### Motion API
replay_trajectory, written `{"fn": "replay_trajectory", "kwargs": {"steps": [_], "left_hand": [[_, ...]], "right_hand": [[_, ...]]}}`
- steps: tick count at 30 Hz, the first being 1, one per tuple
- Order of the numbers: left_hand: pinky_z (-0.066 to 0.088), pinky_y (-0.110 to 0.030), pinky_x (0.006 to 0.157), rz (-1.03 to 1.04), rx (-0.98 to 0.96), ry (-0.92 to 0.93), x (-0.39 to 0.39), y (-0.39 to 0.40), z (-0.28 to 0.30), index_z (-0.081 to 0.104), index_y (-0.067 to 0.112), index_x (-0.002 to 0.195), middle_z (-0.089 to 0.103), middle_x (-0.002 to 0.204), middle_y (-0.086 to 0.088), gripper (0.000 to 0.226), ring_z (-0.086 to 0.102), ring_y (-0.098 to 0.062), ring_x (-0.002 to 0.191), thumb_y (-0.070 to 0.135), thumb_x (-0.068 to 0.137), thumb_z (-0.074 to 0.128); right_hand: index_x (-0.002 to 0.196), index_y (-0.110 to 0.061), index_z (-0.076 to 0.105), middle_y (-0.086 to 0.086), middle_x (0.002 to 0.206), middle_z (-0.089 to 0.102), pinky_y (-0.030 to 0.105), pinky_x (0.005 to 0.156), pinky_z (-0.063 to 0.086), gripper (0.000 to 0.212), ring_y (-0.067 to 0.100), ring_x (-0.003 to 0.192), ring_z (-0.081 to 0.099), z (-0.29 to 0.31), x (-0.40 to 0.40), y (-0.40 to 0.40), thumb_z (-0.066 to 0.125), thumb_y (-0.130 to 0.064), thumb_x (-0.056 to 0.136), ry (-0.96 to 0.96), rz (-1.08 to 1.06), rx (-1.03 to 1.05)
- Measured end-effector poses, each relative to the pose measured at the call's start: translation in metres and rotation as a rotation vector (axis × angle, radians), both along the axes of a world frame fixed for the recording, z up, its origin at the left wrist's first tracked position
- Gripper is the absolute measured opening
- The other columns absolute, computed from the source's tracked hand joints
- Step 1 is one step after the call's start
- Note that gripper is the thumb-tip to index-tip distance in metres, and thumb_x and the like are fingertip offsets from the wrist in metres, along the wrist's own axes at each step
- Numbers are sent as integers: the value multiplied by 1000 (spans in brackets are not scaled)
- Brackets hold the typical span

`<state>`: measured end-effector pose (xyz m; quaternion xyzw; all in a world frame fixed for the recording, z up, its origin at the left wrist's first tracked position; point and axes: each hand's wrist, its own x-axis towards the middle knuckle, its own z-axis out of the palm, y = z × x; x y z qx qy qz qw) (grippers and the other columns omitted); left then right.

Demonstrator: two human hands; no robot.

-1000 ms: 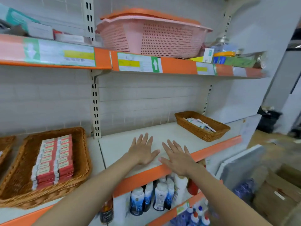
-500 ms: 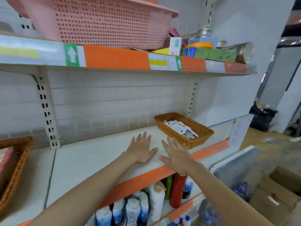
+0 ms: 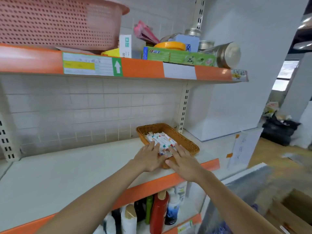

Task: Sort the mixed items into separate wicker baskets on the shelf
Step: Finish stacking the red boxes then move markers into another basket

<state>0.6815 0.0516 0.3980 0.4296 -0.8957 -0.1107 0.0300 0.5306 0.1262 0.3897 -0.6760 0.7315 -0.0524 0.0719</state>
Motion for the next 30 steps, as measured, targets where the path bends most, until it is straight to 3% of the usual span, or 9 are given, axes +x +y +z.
{"fn": "replay_trajectory", "kwargs": {"steps": [8, 11, 15, 19, 25, 30], "left_hand": [[8, -41, 120, 57, -6, -61, -45, -70, -7, 7, 11, 154, -2, 161, -11, 72, 0, -29, 148, 56, 99, 17], [13, -43, 119, 98, 21, -46, -61, -92, -11, 13, 10, 154, 9, 160, -14, 71, 8, -32, 147, 55, 99, 17], [26, -42, 112, 170, -20, 19, -74, -106, -14, 34, 6, 143, 30, 149, -18, 61, 28, -34, 137, 49, 100, 31], [25, -41, 111, 229, -56, -66, -84, -117, -10, 29, 1, 144, 27, 148, -22, 66, 28, -36, 136, 49, 99, 35], [36, -40, 105, 385, -1, -141, -102, -128, -15, 28, 1, 145, 30, 144, -22, 76, 39, -35, 129, 57, 95, 39], [37, -39, 105, 442, -48, -151, -113, -128, -17, 32, 1, 143, 35, 146, -19, 80, 41, -31, 130, 61, 91, 42]], "right_hand": [[155, -19, 2, 2, 162, -8, 33, 119, 2, 65, 17, 149, -8, 3, -38, -61, 25, -49, 103, -61, 33, -29], [155, -18, 3, 2, 162, -3, 34, 120, 9, 65, 18, 149, -1, 3, -55, -90, 32, -44, 103, -58, 34, -39], [153, -13, 16, 6, 156, 22, 31, 112, 29, 62, 23, 141, 26, 0, -65, -117, 44, -30, 101, -24, 38, -57], [143, -12, 36, 9, 140, 38, 32, 91, 46, 49, 27, 117, 51, -9, -72, -135, 48, -29, 98, 63, 2, -4], [128, -13, 51, 10, 130, 41, 33, 86, 45, 38, 29, 105, 56, -7, -84, -151, 57, -24, 92, 112, 63, 47], [121, -9, 55, 10, 122, 51, 33, 88, 46, 32, 25, 107, 54, -13, -90, -154, 53, -22, 93, 69, 104, -18]]}}
